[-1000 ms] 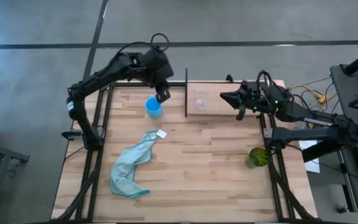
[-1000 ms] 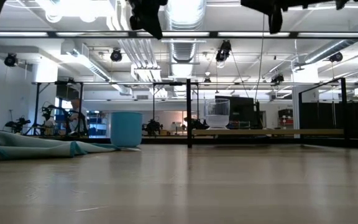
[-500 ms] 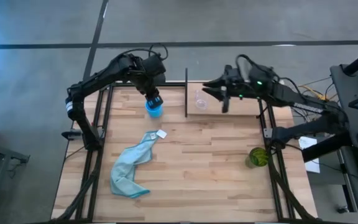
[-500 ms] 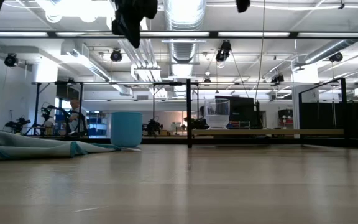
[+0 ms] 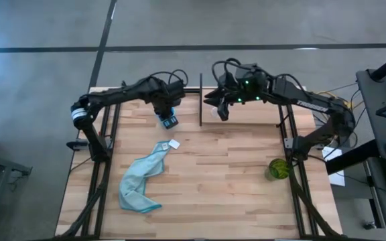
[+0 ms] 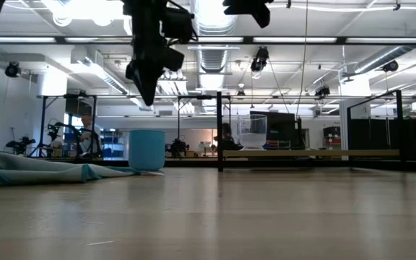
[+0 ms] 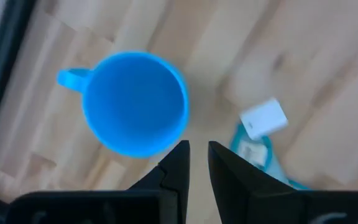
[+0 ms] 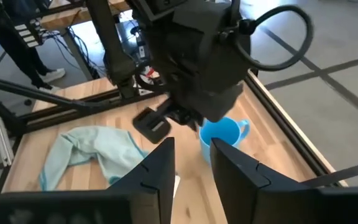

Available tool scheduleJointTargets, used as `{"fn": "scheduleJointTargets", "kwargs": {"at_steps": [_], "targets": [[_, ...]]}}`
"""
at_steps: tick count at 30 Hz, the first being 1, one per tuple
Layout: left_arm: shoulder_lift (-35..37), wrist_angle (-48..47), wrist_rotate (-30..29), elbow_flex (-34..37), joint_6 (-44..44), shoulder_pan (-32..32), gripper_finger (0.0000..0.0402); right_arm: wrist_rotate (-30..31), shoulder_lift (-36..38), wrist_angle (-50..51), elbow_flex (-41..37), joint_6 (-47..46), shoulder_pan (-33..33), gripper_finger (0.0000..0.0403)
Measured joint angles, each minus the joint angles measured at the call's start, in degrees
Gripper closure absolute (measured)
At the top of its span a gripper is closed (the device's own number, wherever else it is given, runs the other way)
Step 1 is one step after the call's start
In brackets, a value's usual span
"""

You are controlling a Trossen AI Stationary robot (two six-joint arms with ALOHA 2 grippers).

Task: Stack small to large cups/mugs on shelf
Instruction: Put the blue mug on the shelf

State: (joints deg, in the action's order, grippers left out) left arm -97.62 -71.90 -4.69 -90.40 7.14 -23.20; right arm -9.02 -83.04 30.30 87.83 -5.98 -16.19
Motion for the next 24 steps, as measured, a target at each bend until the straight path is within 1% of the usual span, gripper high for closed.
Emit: {"fn": "scheduleJointTargets", "kwargs": {"at_steps": [10,12,15,18,24], "targets": [[0.07,9.89,0.08,6.96,0.02,-0.17,0.0357,-0.02,0.39,1.26,0.02,-0.65,0.62,0.0321],[0.07,10.63,-0.16,7.94,0.04,-0.54,0.0357,0.0,0.5,1.25,0.02,-1.09,0.7,0.032],[0.09,12.06,-2.02,9.2,0.07,-1.34,0.0357,0.0,0.5,1.27,0.02,-1.53,0.7,0.0317],[0.07,12.01,-2.09,10.03,0.09,-2.23,0.0357,0.0,0.52,1.23,0.02,-1.53,0.7,0.0314],[0.07,13.52,0.86,11.65,1.54,-2.58,0.0357,0.0,0.54,1.23,0.02,-1.77,0.7,0.0319]]}}
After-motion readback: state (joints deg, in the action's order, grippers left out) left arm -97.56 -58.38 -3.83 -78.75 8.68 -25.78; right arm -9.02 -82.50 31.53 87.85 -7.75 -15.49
